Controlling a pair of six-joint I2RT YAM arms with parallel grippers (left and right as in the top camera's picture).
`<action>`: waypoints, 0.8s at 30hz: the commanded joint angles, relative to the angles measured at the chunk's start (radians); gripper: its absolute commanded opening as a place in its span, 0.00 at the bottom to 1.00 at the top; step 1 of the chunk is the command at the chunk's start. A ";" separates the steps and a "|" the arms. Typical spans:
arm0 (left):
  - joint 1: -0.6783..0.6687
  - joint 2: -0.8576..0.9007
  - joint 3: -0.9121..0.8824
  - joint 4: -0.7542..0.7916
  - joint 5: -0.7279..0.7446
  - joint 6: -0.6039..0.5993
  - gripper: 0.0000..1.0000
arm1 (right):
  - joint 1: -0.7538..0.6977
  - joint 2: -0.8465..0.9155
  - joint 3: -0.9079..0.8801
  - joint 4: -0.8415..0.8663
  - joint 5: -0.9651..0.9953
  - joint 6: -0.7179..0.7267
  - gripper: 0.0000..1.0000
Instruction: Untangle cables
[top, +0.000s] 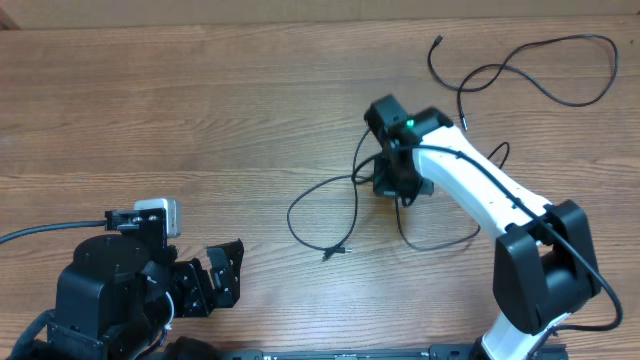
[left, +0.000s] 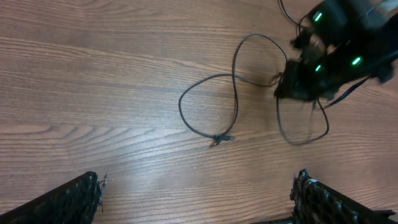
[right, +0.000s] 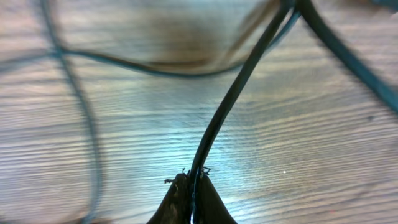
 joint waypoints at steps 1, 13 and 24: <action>-0.006 0.004 0.002 0.001 -0.014 0.008 1.00 | -0.002 -0.025 0.124 -0.042 0.010 -0.030 0.04; -0.006 0.004 0.002 0.001 -0.014 0.008 0.99 | -0.026 -0.064 0.375 -0.232 0.109 0.020 0.04; -0.006 0.004 0.002 0.001 -0.014 0.008 1.00 | -0.238 -0.220 0.405 -0.374 0.198 0.088 0.04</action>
